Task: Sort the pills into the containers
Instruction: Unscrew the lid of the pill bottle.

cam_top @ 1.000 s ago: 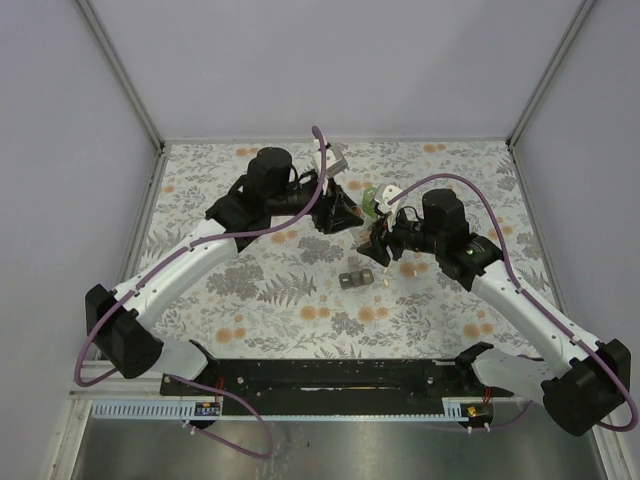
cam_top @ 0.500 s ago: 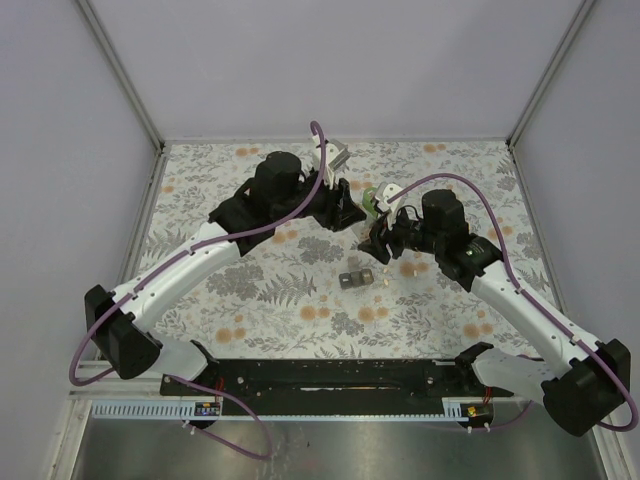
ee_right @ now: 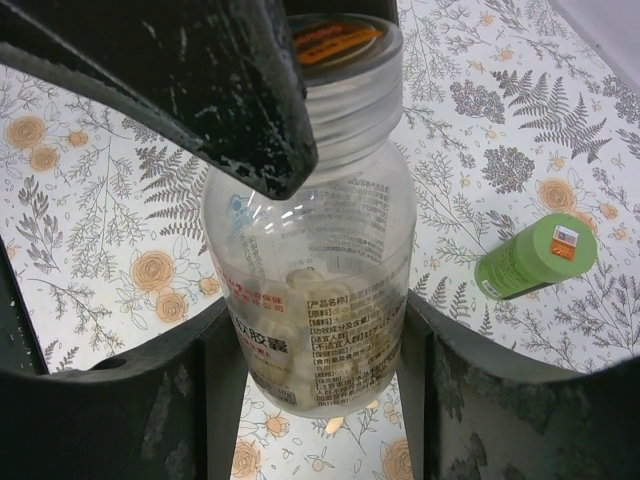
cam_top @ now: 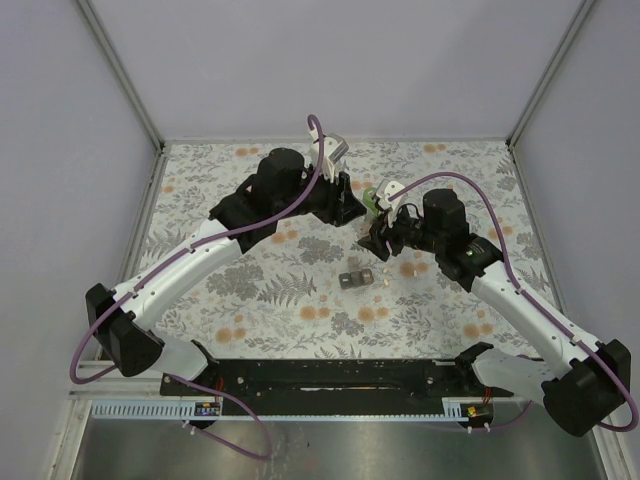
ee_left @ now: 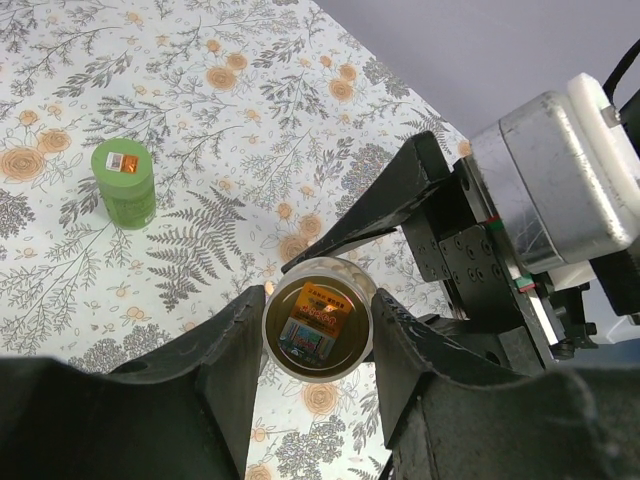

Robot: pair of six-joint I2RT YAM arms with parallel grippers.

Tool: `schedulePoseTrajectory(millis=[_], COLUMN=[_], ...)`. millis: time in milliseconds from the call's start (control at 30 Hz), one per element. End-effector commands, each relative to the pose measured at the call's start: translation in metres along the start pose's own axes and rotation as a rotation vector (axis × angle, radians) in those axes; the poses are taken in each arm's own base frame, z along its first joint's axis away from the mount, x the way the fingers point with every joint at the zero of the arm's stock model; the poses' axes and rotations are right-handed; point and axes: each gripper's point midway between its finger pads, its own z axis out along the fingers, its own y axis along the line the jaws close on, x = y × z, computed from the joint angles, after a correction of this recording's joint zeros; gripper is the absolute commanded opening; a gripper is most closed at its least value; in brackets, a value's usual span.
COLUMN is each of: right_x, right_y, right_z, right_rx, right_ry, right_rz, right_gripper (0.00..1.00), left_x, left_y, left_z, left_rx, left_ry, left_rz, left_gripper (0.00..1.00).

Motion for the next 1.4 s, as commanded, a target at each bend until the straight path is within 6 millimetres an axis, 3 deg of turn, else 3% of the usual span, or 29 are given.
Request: schedulePoseTrajectory(millis=[0, 367, 667, 933, 1167, 1367], right_x=[-0.034, -0.032, -0.032, -0.032, -0.031, -0.030], right_y=[-0.006, 0.001, 0.006, 0.008, 0.009, 0.012], right_z=[-0.007, -0.006, -0.007, -0.007, -0.006, -0.007], right_rx=[0.036, -0.003, -0.032, -0.045, -0.050, -0.065], right_ry=[-0.104, -0.099, -0.102, -0.101, -0.099, -0.097], right_rz=[-0.032, -0.031, -0.034, -0.035, -0.035, -0.037], right_gripper=[0.00, 0.00, 0.00, 0.00, 0.00, 0.00], left_x=[-0.010, -0.015, -0.012, -0.002, 0.001, -0.002], left_y=[-0.005, -0.013, -0.011, -0.008, -0.010, -0.013], left_z=[-0.008, -0.021, -0.018, -0.013, -0.014, -0.027], left_rx=[0.011, 0.061, 0.054, 0.045, 0.068, 0.104], left_ry=[-0.018, -0.038, -0.027, -0.007, -0.009, -0.007], left_rz=[0.061, 0.190, 0.192, 0.133, 0.137, 0.292], left_gripper=[0.13, 0.20, 0.25, 0.56, 0.97, 0.99])
